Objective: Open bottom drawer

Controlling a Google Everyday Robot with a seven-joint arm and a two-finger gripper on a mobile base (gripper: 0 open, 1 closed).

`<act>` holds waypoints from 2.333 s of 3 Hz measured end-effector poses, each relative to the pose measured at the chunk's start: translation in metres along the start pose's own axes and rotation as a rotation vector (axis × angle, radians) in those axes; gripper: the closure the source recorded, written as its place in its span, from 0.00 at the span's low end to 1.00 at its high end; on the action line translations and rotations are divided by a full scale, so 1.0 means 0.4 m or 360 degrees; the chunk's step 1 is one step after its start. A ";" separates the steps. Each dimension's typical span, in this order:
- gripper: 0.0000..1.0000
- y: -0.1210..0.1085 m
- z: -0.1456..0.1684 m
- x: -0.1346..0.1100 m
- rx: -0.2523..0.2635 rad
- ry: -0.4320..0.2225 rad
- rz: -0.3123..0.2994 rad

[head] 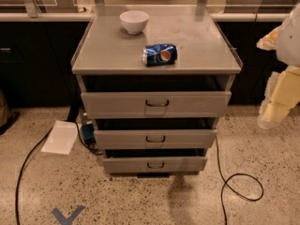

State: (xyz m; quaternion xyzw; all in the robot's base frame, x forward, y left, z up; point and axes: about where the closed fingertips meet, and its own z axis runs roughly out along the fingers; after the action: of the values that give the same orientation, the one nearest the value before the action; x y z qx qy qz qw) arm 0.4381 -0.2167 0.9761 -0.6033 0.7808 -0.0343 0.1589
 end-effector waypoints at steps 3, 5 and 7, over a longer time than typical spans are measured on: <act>0.00 0.063 0.237 0.046 -0.0127 -0.0280 0.0045; 0.00 0.165 0.734 0.125 -0.0377 -0.0721 0.0105; 0.00 0.172 0.745 0.119 -0.0362 -0.0747 0.0103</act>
Offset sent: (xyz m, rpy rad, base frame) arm 0.0034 0.0013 -0.0765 0.1732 0.0132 0.0080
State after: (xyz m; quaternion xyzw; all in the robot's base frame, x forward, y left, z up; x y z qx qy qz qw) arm 0.4498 -0.2022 0.6673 -0.5835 0.7403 0.1995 0.2677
